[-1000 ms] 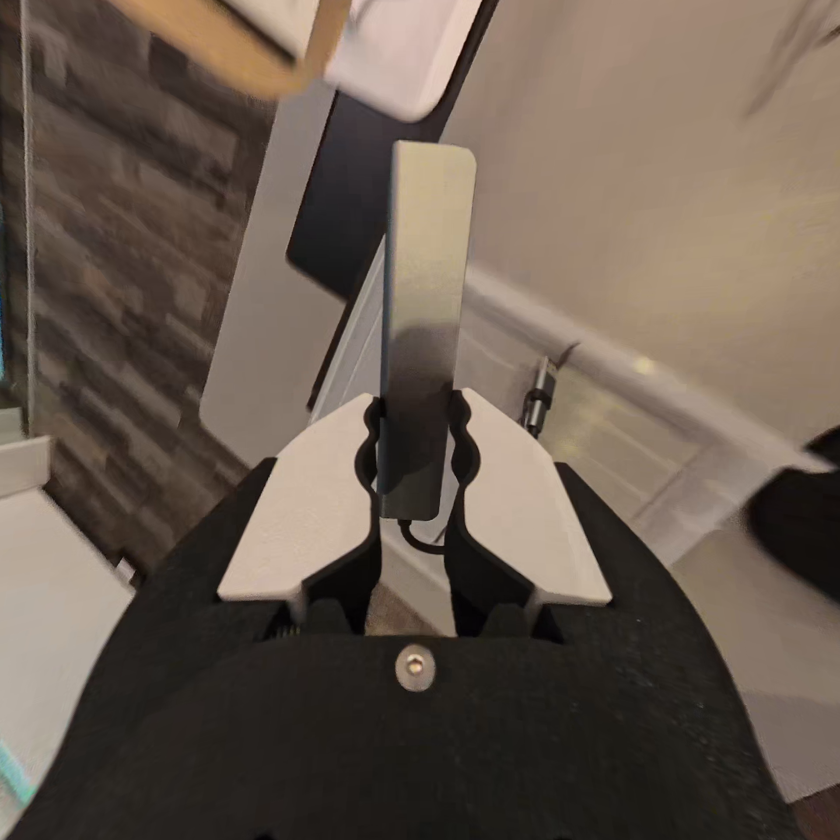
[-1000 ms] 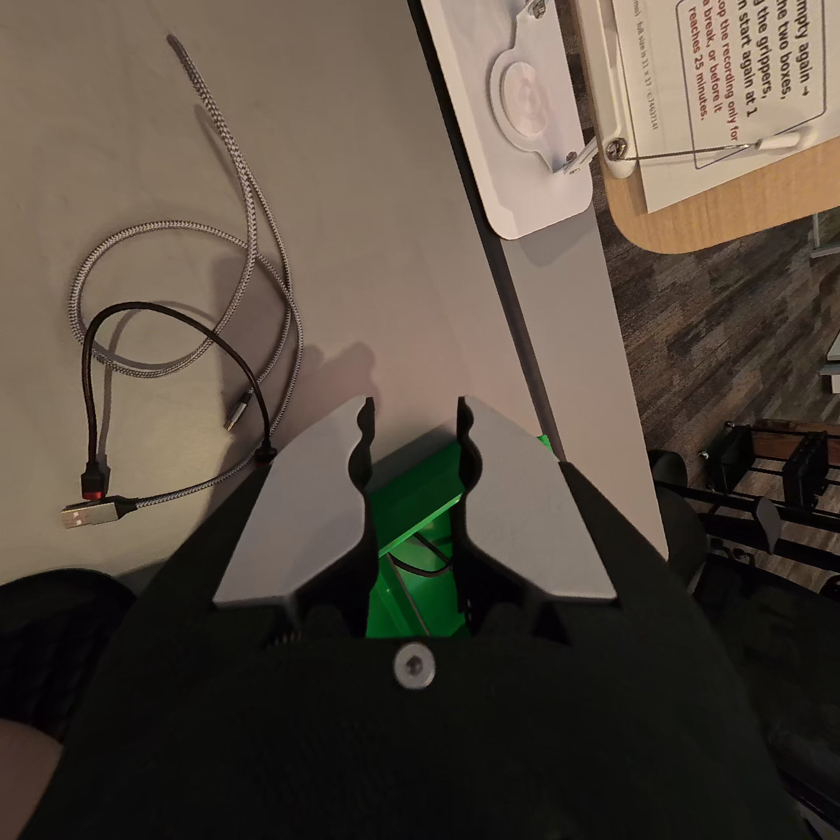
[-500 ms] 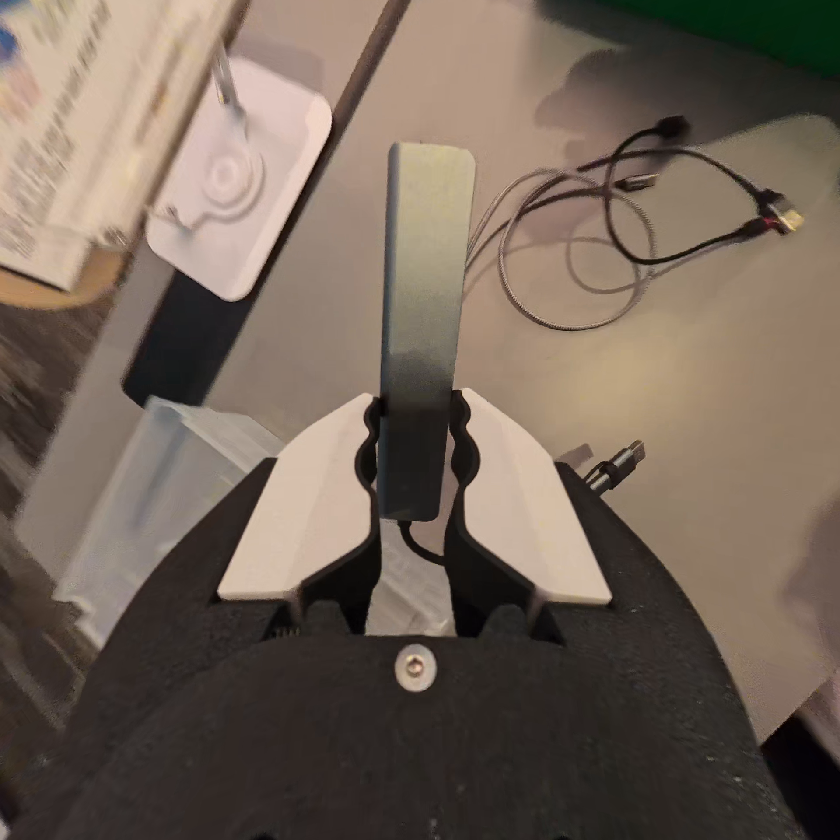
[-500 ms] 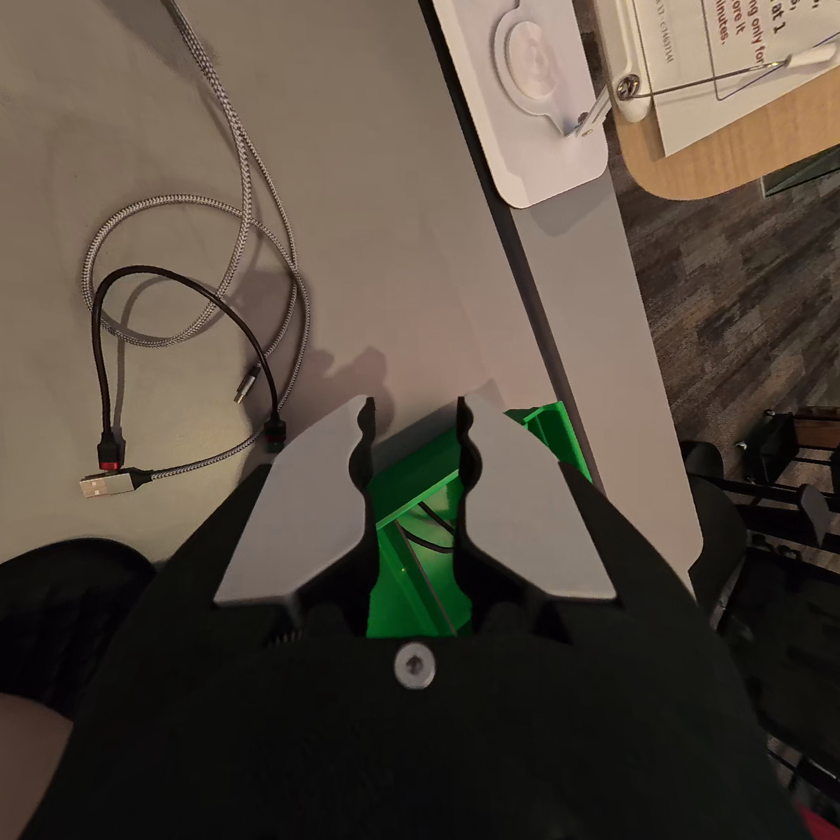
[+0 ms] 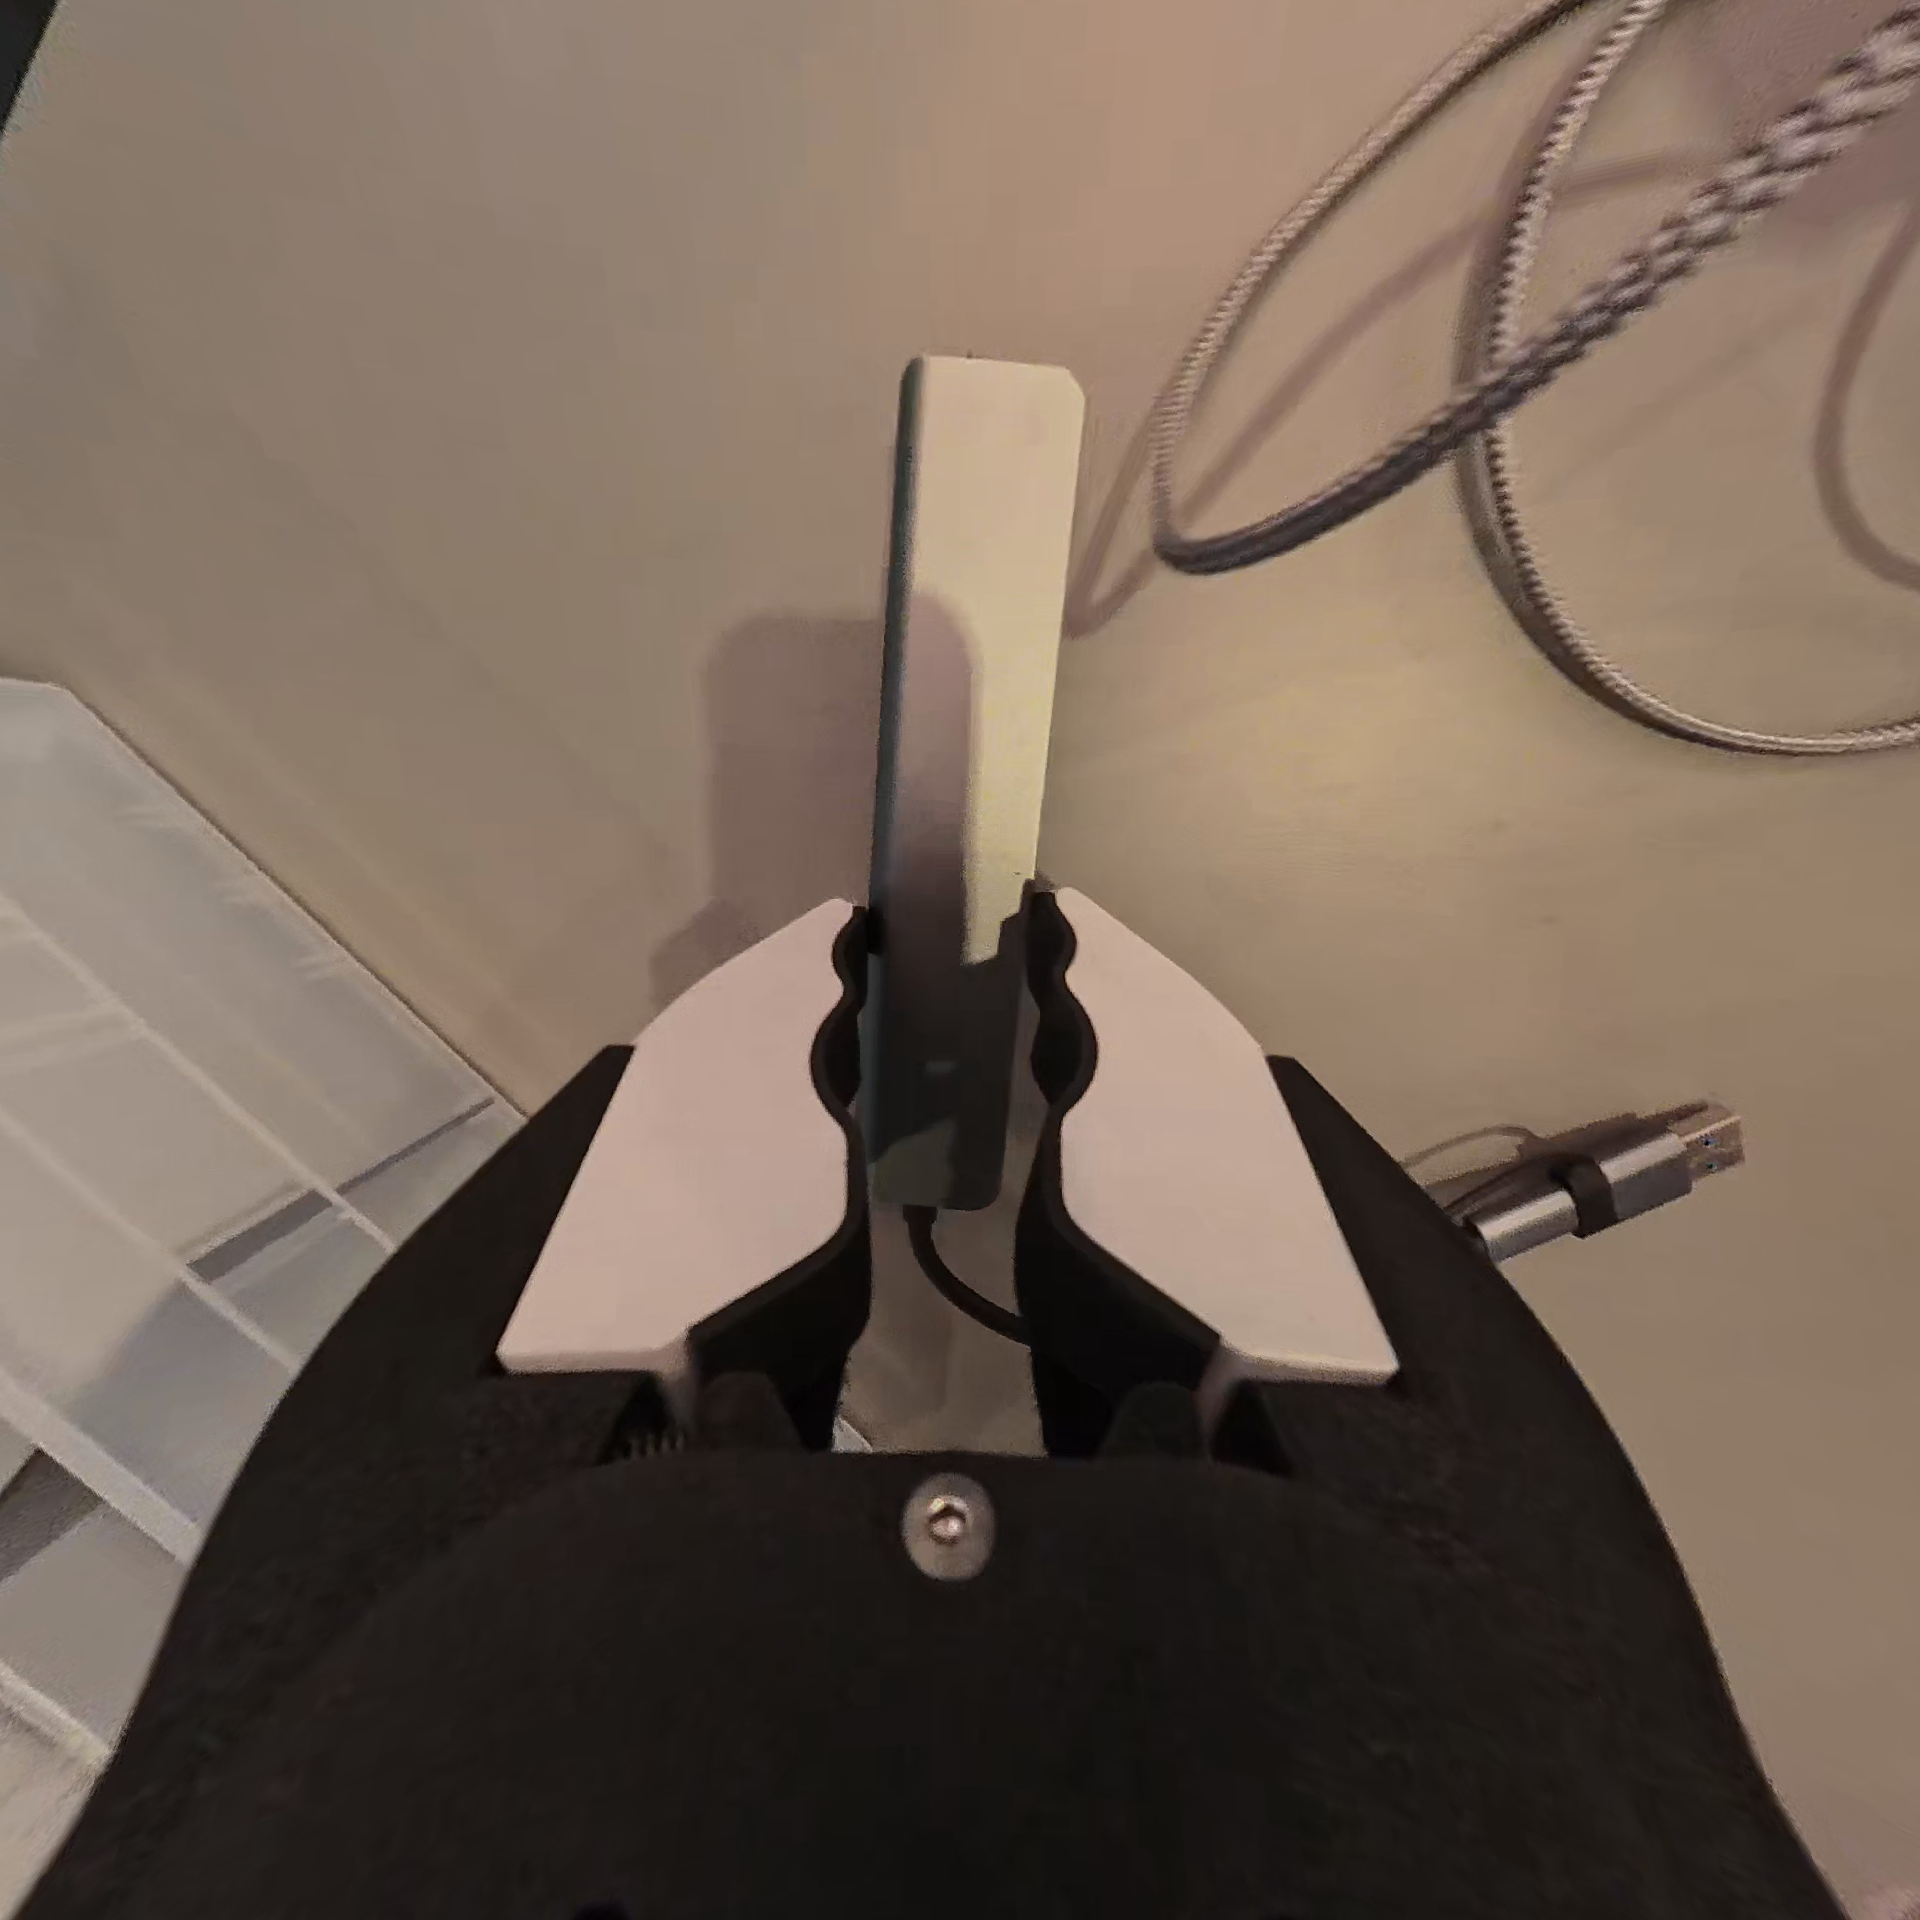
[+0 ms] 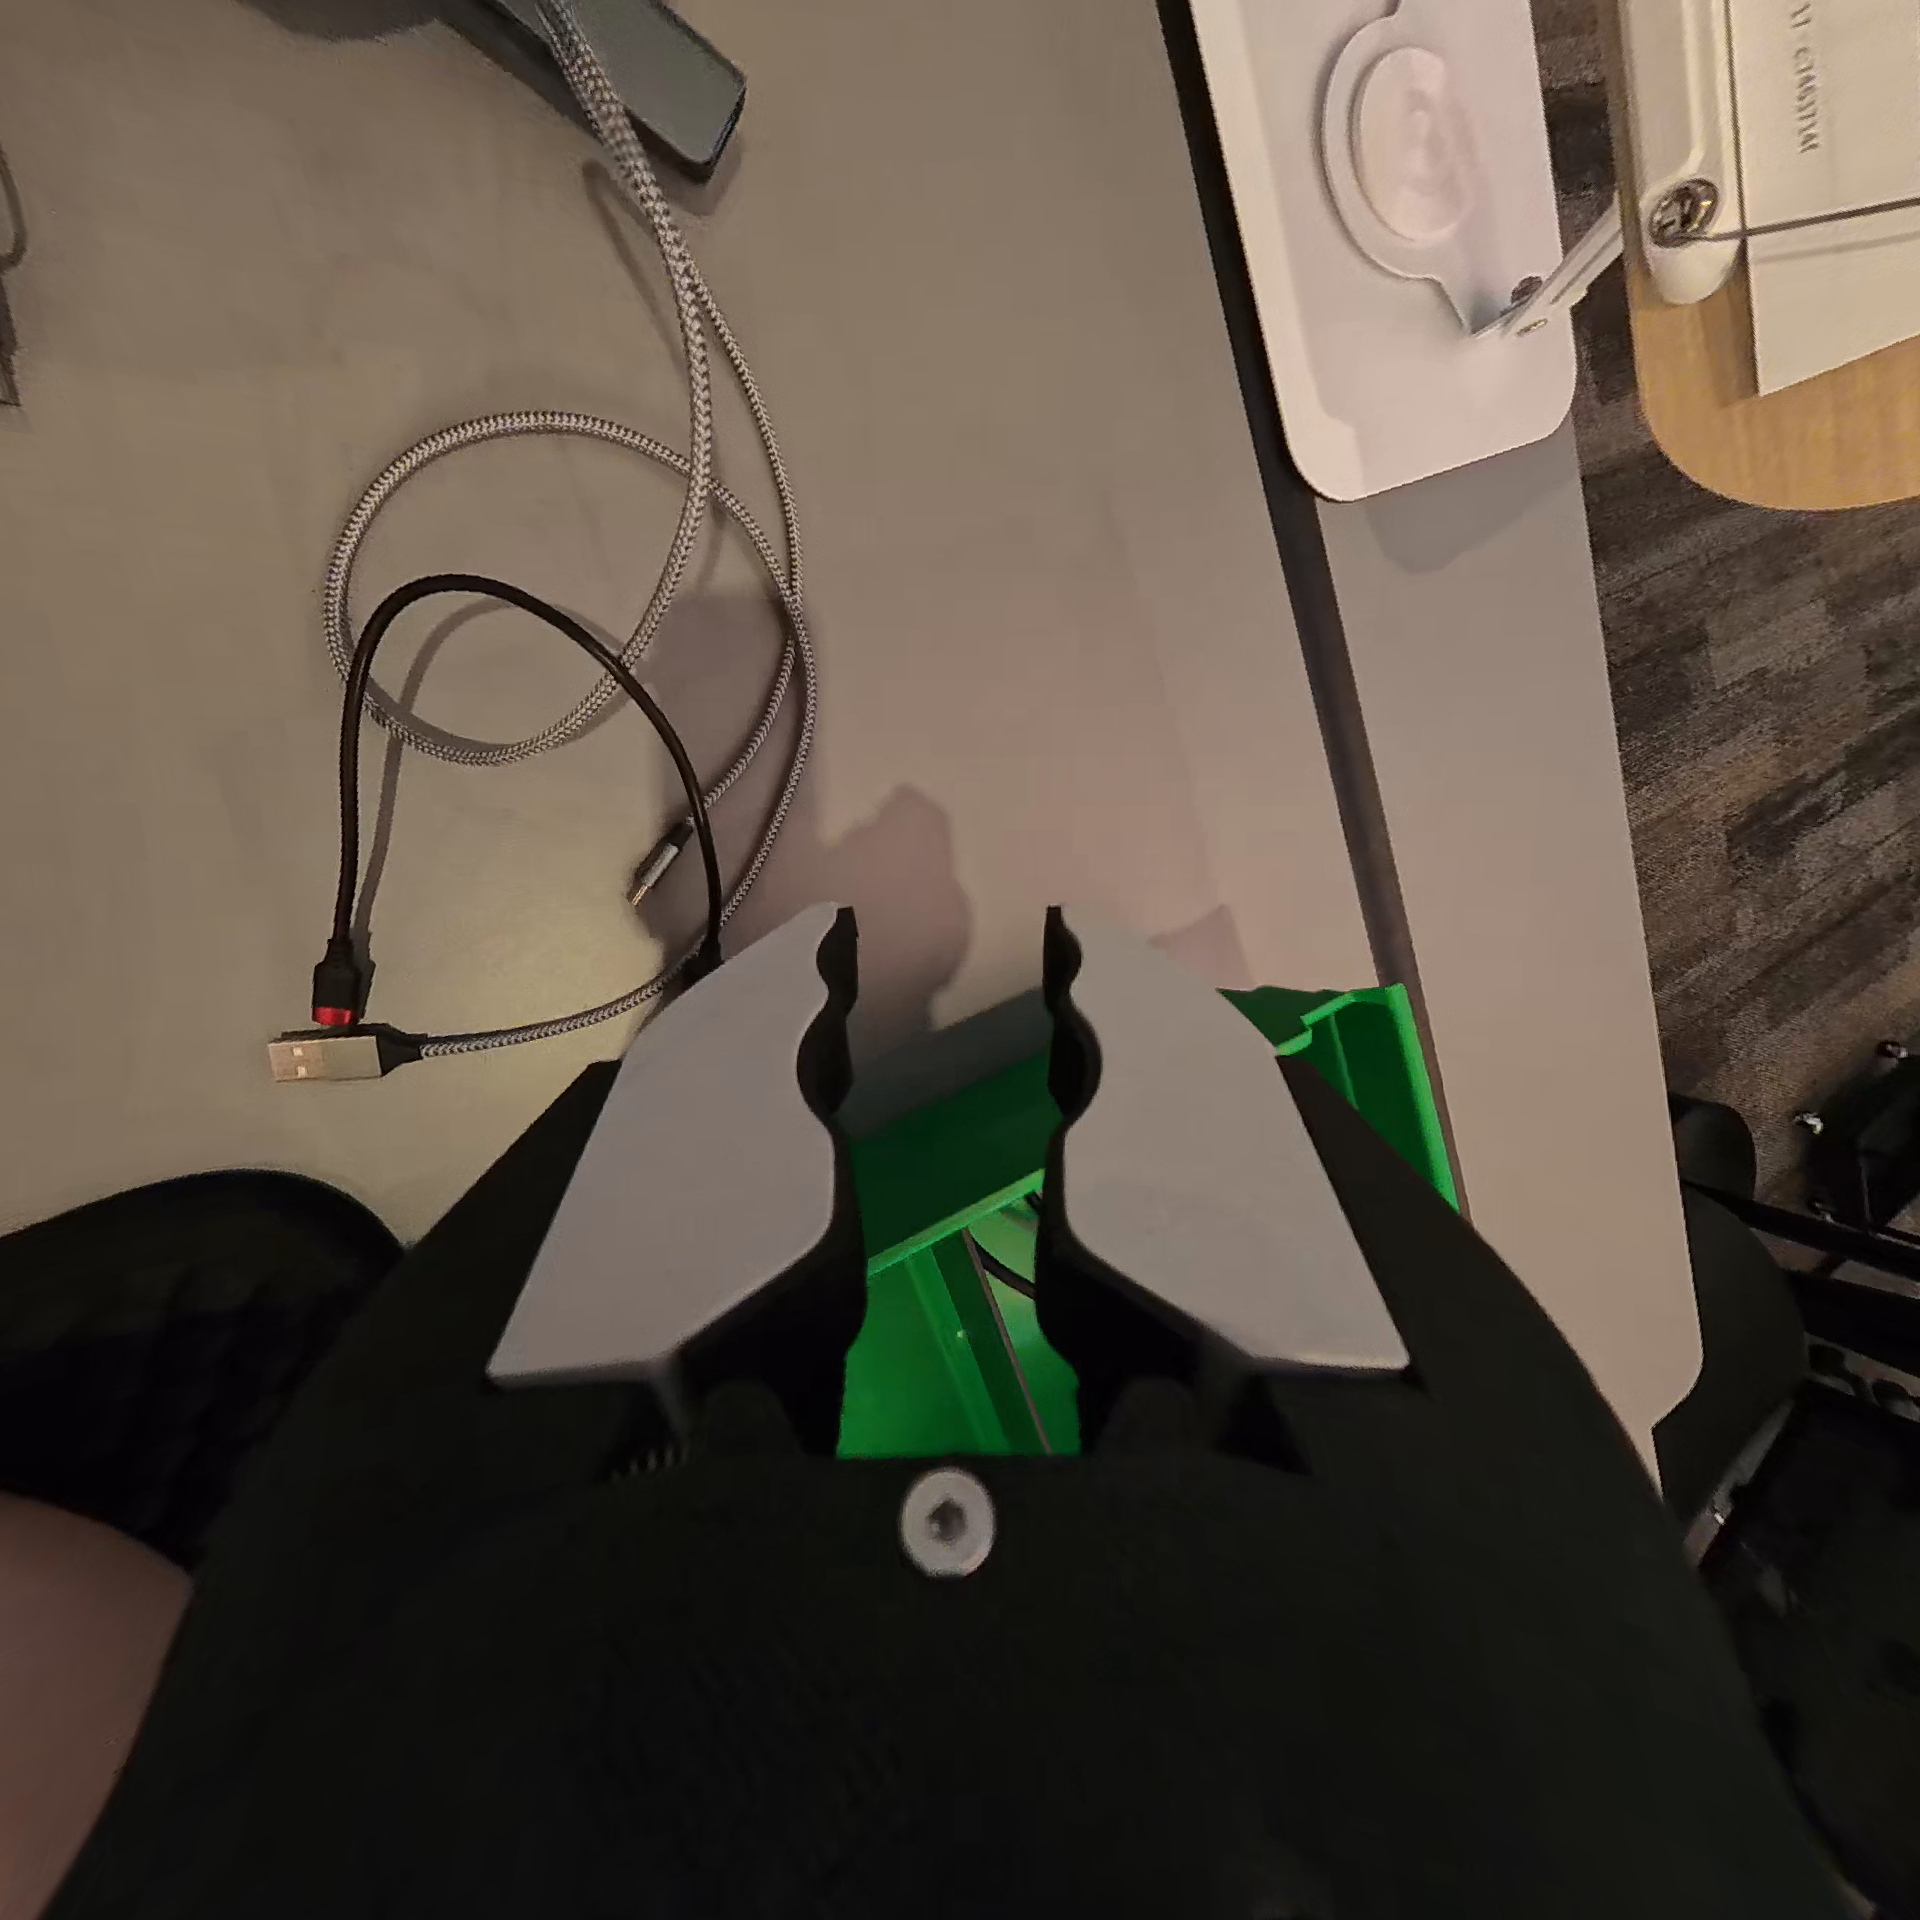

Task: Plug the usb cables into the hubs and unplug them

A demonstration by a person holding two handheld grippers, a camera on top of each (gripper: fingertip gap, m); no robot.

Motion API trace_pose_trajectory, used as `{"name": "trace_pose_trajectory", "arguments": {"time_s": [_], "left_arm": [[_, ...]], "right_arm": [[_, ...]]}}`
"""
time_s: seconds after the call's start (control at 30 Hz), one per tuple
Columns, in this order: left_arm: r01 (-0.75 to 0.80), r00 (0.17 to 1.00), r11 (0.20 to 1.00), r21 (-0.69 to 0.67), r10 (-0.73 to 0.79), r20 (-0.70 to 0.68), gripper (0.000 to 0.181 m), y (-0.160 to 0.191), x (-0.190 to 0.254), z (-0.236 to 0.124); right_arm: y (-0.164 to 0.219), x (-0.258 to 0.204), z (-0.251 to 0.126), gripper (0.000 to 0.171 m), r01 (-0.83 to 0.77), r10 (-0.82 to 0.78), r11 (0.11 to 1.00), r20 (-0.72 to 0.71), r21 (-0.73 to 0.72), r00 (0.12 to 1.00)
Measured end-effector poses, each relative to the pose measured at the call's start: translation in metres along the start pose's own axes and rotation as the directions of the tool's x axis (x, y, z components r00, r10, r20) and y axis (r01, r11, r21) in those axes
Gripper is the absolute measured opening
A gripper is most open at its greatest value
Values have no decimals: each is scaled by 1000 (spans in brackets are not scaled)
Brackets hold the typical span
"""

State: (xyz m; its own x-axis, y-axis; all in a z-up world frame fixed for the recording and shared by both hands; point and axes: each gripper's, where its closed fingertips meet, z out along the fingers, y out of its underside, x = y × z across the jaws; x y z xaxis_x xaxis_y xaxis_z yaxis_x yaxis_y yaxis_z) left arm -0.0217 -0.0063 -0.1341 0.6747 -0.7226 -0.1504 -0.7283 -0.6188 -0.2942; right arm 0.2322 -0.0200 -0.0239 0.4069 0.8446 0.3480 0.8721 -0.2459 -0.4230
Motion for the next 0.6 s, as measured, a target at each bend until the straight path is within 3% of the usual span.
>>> {"name": "trace_pose_trajectory", "arguments": {"time_s": [0.2, 0.27, 0.4, 0.43, 0.5, 0.6], "left_arm": [[35, 998, 997, -73, -38, -40, 29, 19, -2, 18], [46, 995, 999, -26, -48, -85, 29, 15, 3, 18], [104, 992, 994, -17, -104, -69, 49, 24, 2, 8], [117, 989, 993, 7, -116, -96, 54, 22, 8, 0], [138, 981, 985, 106, -122, -148, 46, 9, 23, -22], [98, 970, 935, 342, -12, -244, 46, -30, 66, -60]], "right_arm": [[4, 5, -7, 36, -23, 23, 999, -2, 40, 1000], [5, 5, -10, 36, -28, 28, 998, -4, 52, 1000], [7, 7, -19, 35, -32, 33, 996, -21, 82, 999], [7, 8, -22, 35, -33, 35, 995, -27, 91, 999], [7, 10, -27, 35, -33, 38, 994, -44, 107, 998], [6, 14, -33, 35, -30, 38, 991, -64, 132, 997]]}}
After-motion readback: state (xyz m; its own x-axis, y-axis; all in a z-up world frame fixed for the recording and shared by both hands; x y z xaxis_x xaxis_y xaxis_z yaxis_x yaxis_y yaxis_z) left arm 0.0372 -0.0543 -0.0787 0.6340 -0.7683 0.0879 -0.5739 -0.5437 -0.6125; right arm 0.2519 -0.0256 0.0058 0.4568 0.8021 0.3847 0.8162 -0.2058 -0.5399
